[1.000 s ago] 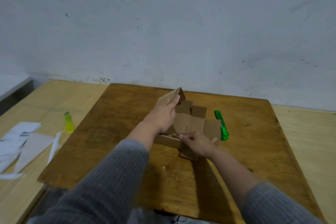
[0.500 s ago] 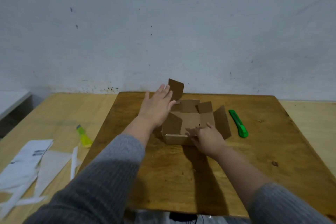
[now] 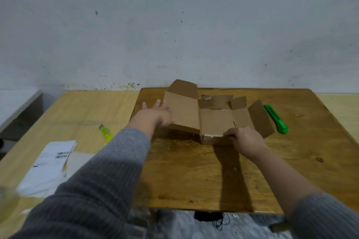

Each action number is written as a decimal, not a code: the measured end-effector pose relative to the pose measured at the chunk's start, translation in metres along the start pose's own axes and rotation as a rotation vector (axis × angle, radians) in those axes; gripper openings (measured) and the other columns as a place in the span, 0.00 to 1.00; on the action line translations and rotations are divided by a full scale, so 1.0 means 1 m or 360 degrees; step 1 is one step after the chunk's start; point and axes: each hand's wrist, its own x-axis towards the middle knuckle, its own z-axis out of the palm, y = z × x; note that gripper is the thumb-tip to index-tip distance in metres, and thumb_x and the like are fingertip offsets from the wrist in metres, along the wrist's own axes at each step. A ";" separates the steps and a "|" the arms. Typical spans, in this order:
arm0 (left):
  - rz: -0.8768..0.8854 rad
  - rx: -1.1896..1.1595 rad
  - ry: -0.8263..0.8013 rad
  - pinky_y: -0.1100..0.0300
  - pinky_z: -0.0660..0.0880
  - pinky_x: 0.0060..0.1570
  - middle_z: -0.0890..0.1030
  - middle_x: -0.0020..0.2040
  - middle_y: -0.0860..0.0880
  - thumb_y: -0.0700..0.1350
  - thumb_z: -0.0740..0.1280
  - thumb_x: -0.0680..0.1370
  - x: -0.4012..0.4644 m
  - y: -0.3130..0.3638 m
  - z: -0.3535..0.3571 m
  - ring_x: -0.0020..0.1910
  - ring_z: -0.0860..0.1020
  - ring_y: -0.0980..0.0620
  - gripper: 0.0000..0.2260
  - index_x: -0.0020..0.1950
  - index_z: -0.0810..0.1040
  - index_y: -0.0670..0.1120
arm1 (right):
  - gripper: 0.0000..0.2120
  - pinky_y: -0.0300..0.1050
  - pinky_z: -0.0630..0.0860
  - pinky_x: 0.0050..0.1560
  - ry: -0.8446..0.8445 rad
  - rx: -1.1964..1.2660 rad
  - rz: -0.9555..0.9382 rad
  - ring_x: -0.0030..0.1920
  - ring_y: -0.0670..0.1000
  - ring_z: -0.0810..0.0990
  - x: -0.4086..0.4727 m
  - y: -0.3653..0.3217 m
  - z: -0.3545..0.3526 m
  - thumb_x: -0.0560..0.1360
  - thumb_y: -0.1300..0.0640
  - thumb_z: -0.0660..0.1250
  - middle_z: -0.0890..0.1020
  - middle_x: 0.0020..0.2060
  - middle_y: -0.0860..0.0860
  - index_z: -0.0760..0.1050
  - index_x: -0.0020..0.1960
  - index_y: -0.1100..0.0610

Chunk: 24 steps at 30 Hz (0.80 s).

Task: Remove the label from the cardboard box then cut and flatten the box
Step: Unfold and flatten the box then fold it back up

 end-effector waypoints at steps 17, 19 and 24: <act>0.0092 -0.0008 -0.0005 0.27 0.39 0.68 0.34 0.78 0.47 0.58 0.48 0.83 0.018 0.087 0.026 0.74 0.33 0.33 0.27 0.77 0.37 0.61 | 0.13 0.46 0.78 0.43 -0.0036 -0.0095 -0.0066 0.48 0.52 0.80 -0.002 -0.003 0.000 0.77 0.54 0.59 0.82 0.50 0.50 0.75 0.58 0.45; 0.0091 -0.0013 0.0020 0.26 0.43 0.67 0.32 0.77 0.50 0.55 0.48 0.83 0.024 0.085 0.037 0.74 0.32 0.34 0.26 0.77 0.37 0.60 | 0.12 0.48 0.80 0.43 -0.0029 -0.0081 -0.0088 0.45 0.52 0.80 -0.002 -0.003 0.001 0.78 0.54 0.58 0.82 0.48 0.49 0.74 0.58 0.45; 0.0084 -0.0076 -0.0038 0.27 0.49 0.68 0.30 0.76 0.56 0.48 0.51 0.83 0.035 0.052 0.066 0.77 0.39 0.40 0.28 0.78 0.38 0.54 | 0.13 0.45 0.78 0.40 0.0039 -0.0142 -0.0110 0.44 0.52 0.80 -0.008 0.009 0.000 0.78 0.57 0.58 0.82 0.47 0.49 0.74 0.59 0.45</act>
